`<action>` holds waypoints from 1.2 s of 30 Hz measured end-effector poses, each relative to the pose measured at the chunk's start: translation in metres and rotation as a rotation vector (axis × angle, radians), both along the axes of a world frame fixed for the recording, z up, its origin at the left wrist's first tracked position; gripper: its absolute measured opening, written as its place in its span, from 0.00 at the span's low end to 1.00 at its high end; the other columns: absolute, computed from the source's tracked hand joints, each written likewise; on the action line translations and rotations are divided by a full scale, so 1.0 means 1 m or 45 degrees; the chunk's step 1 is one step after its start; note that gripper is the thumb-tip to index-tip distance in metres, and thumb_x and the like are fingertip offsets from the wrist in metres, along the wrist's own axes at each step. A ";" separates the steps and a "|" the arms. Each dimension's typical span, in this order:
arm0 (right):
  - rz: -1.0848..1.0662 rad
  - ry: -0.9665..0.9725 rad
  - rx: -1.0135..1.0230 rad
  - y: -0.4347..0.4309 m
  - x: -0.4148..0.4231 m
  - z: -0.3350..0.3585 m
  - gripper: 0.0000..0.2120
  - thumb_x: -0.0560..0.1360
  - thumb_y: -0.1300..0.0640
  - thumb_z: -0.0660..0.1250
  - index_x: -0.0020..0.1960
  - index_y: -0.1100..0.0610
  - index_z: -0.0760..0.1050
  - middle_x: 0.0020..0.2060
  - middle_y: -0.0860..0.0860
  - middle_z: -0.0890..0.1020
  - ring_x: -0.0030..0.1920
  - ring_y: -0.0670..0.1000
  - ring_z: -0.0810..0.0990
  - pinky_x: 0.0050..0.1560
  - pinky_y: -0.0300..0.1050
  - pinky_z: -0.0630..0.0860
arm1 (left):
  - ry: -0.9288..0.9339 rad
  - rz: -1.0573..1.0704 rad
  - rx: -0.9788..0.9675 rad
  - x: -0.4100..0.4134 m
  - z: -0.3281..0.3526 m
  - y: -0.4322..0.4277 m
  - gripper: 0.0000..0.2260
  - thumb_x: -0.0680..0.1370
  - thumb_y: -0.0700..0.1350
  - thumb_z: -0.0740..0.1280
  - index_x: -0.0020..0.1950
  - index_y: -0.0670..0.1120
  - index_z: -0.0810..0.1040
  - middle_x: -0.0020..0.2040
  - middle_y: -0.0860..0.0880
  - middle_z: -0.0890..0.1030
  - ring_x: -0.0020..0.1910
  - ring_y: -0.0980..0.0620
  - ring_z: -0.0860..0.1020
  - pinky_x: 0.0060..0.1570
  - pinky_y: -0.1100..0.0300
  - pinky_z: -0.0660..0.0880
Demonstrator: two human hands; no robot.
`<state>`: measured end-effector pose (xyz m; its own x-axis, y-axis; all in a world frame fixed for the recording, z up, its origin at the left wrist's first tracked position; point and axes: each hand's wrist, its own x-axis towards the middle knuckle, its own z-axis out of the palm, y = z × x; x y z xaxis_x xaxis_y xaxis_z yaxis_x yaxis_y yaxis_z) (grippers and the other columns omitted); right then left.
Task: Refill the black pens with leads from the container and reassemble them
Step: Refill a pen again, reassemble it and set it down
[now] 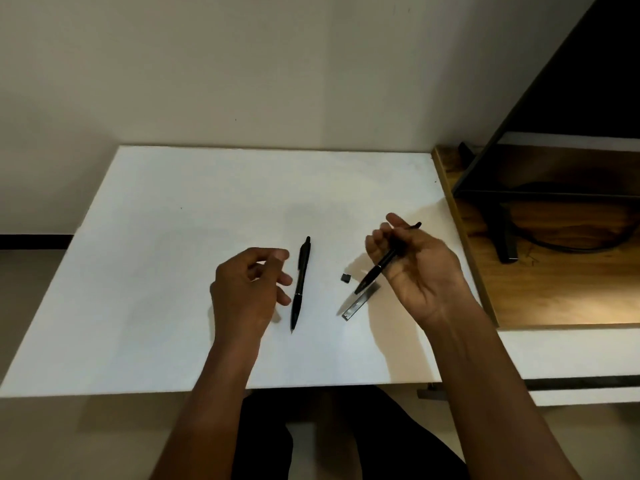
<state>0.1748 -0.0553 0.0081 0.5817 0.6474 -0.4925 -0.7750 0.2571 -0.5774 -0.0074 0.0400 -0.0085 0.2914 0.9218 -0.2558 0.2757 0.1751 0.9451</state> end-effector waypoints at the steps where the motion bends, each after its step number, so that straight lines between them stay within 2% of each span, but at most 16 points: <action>1: 0.019 -0.084 -0.080 0.002 -0.003 -0.002 0.08 0.82 0.67 0.59 0.61 0.64 0.71 0.43 0.62 0.85 0.41 0.58 0.86 0.43 0.50 0.85 | 0.067 0.046 0.055 -0.002 -0.002 0.001 0.05 0.78 0.46 0.69 0.46 0.50 0.85 0.33 0.48 0.83 0.22 0.57 0.77 0.19 0.66 0.70; 3: 0.070 -0.276 -0.227 0.003 -0.011 -0.006 0.11 0.81 0.65 0.63 0.63 0.63 0.68 0.49 0.66 0.85 0.46 0.61 0.88 0.43 0.50 0.85 | 0.176 0.033 0.119 -0.002 -0.005 0.002 0.05 0.77 0.49 0.70 0.45 0.49 0.84 0.32 0.50 0.83 0.22 0.57 0.78 0.23 0.62 0.77; 5: 0.132 -0.417 -0.371 0.005 -0.020 -0.009 0.15 0.80 0.59 0.67 0.63 0.65 0.68 0.49 0.64 0.86 0.44 0.61 0.88 0.38 0.48 0.84 | 0.321 -0.074 0.178 0.000 -0.008 0.000 0.08 0.76 0.52 0.71 0.44 0.50 0.84 0.33 0.51 0.84 0.28 0.53 0.81 0.32 0.56 0.81; 9: 0.326 -0.786 -0.611 0.013 -0.034 -0.008 0.20 0.77 0.47 0.71 0.47 0.66 0.78 0.33 0.58 0.87 0.32 0.58 0.87 0.36 0.48 0.84 | 0.679 -0.250 0.307 0.005 -0.009 -0.007 0.12 0.72 0.59 0.74 0.39 0.52 0.82 0.33 0.55 0.82 0.35 0.54 0.80 0.35 0.61 0.71; 12: 0.381 -1.254 -0.900 0.018 -0.045 -0.013 0.22 0.76 0.42 0.68 0.35 0.59 0.81 0.28 0.49 0.84 0.31 0.51 0.84 0.34 0.44 0.77 | 0.710 -0.280 0.243 0.005 -0.009 -0.008 0.13 0.71 0.58 0.76 0.36 0.49 0.82 0.32 0.52 0.84 0.35 0.50 0.83 0.42 0.56 0.79; 14: 0.428 -1.466 -0.996 0.020 -0.050 -0.017 0.23 0.77 0.41 0.67 0.34 0.58 0.82 0.30 0.50 0.85 0.33 0.50 0.83 0.38 0.46 0.77 | 0.647 -0.254 0.149 0.004 -0.007 -0.007 0.12 0.71 0.55 0.76 0.35 0.48 0.82 0.31 0.50 0.84 0.29 0.50 0.84 0.44 0.53 0.82; 16: 0.468 -1.536 -1.013 0.022 -0.052 -0.019 0.25 0.77 0.41 0.67 0.35 0.61 0.81 0.31 0.53 0.84 0.34 0.53 0.82 0.41 0.48 0.77 | 0.622 -0.245 0.104 0.003 -0.006 -0.007 0.12 0.71 0.54 0.76 0.35 0.47 0.82 0.30 0.49 0.85 0.26 0.51 0.83 0.44 0.52 0.83; 19: 0.488 -1.620 -1.057 0.026 -0.056 -0.021 0.26 0.77 0.41 0.67 0.34 0.64 0.79 0.26 0.55 0.80 0.30 0.55 0.79 0.34 0.47 0.75 | 0.606 -0.256 0.095 0.003 -0.004 -0.007 0.12 0.72 0.53 0.75 0.36 0.46 0.83 0.30 0.48 0.85 0.26 0.51 0.84 0.45 0.52 0.83; 21: 0.545 -1.695 -1.105 0.030 -0.059 -0.022 0.28 0.77 0.41 0.66 0.33 0.65 0.76 0.25 0.55 0.77 0.29 0.55 0.76 0.29 0.45 0.69 | 0.607 -0.275 0.096 0.002 -0.003 -0.005 0.12 0.73 0.53 0.75 0.38 0.45 0.83 0.31 0.48 0.85 0.27 0.51 0.84 0.45 0.53 0.82; 24: 0.649 -1.766 -1.192 0.033 -0.063 -0.027 0.27 0.78 0.39 0.65 0.34 0.62 0.72 0.28 0.54 0.76 0.31 0.55 0.74 0.28 0.44 0.62 | 0.585 -0.301 0.120 0.001 -0.003 -0.005 0.11 0.73 0.53 0.75 0.39 0.46 0.83 0.31 0.49 0.85 0.26 0.51 0.84 0.44 0.53 0.82; 30: 0.617 -1.855 -1.261 0.039 -0.068 -0.032 0.20 0.77 0.42 0.68 0.45 0.61 0.77 0.38 0.53 0.82 0.39 0.54 0.76 0.37 0.45 0.64 | 0.597 -0.296 0.192 0.004 -0.005 -0.007 0.09 0.73 0.53 0.75 0.40 0.48 0.82 0.32 0.50 0.85 0.31 0.50 0.84 0.45 0.53 0.81; 33: 0.561 -1.840 -1.264 0.039 -0.068 -0.034 0.18 0.76 0.43 0.70 0.47 0.60 0.77 0.40 0.52 0.82 0.39 0.52 0.74 0.39 0.44 0.64 | 0.603 -0.298 0.201 0.006 -0.007 -0.008 0.09 0.73 0.54 0.74 0.41 0.49 0.82 0.35 0.49 0.85 0.36 0.48 0.84 0.48 0.52 0.81; 36: 0.517 -1.838 -1.262 0.037 -0.069 -0.035 0.17 0.76 0.44 0.70 0.47 0.59 0.76 0.41 0.52 0.83 0.43 0.54 0.78 0.40 0.44 0.64 | 0.594 -0.287 0.201 0.007 -0.009 -0.009 0.09 0.73 0.54 0.75 0.41 0.49 0.81 0.35 0.49 0.85 0.36 0.49 0.84 0.47 0.52 0.81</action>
